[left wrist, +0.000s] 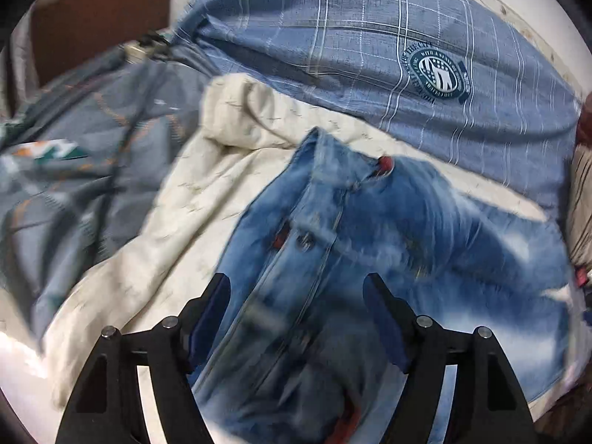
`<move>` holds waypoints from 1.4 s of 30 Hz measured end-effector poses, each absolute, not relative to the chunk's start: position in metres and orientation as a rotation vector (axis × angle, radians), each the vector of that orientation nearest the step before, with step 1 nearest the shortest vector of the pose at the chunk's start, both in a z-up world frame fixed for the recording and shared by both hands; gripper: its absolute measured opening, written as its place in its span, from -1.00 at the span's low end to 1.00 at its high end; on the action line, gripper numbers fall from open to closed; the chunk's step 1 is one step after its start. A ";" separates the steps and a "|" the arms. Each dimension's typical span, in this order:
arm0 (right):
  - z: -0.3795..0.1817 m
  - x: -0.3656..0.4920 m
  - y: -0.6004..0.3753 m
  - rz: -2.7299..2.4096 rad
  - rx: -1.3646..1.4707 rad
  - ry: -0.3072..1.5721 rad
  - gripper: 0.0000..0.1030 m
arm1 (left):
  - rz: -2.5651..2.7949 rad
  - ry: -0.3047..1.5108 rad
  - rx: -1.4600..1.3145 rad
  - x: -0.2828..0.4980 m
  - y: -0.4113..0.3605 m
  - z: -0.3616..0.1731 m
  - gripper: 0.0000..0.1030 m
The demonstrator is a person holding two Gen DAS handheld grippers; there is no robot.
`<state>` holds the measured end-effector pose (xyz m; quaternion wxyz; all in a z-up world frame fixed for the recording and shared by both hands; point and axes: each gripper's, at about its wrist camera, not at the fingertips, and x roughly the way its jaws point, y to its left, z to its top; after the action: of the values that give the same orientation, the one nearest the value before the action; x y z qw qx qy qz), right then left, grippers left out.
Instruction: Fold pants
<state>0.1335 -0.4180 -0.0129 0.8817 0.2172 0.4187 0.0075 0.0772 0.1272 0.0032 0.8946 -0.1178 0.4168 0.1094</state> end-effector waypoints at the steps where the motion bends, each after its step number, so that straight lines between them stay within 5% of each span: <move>1: -0.010 0.139 -0.426 0.014 0.449 0.874 0.36 | 0.220 0.873 -0.263 0.091 0.133 0.001 0.46; 12: -0.042 0.231 -0.417 0.024 0.309 0.985 0.35 | 0.160 0.985 -0.256 0.194 0.134 -0.034 0.42; 13: -0.044 0.232 -0.412 0.042 0.288 0.995 0.16 | 0.163 1.000 -0.243 0.197 0.132 -0.036 -0.04; 14: -0.045 0.233 -0.408 0.048 0.271 1.006 -0.29 | 0.186 1.025 -0.209 0.200 0.129 -0.039 -0.39; 15: -0.047 0.234 -0.404 0.038 0.246 1.026 -0.49 | 0.194 1.057 -0.202 0.206 0.130 -0.044 -0.52; 18: -0.040 0.232 -0.393 0.007 0.169 1.033 -0.74 | 0.216 1.049 -0.213 0.208 0.130 -0.042 -0.66; 25: -0.029 0.208 -0.406 -0.122 0.096 1.030 -0.76 | 0.292 0.922 -0.181 0.181 0.133 -0.017 -0.66; 28: -0.061 0.202 -0.427 -0.104 0.191 1.122 -0.72 | 0.311 1.021 -0.158 0.184 0.135 -0.040 -0.22; 30: -0.057 0.196 -0.435 -0.097 0.242 1.087 -0.60 | 0.295 1.023 -0.195 0.183 0.141 -0.043 -0.15; 31: -0.051 0.194 -0.440 -0.089 0.271 1.066 -0.27 | 0.301 1.013 -0.216 0.182 0.144 -0.040 0.00; 32: -0.046 0.194 -0.442 -0.077 0.292 1.048 0.41 | 0.309 1.006 -0.238 0.180 0.148 -0.035 0.07; 33: -0.039 0.194 -0.444 -0.067 0.314 1.020 0.59 | 0.313 0.992 -0.261 0.179 0.152 -0.028 0.16; 42: -0.004 0.243 -0.422 0.035 0.354 0.878 0.62 | 0.251 0.896 -0.290 0.205 0.169 0.003 0.25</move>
<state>0.2428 -0.4222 -0.0045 0.8899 0.1704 0.4228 0.0168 0.2051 0.1689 0.0034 0.8836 -0.1395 0.4303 0.1206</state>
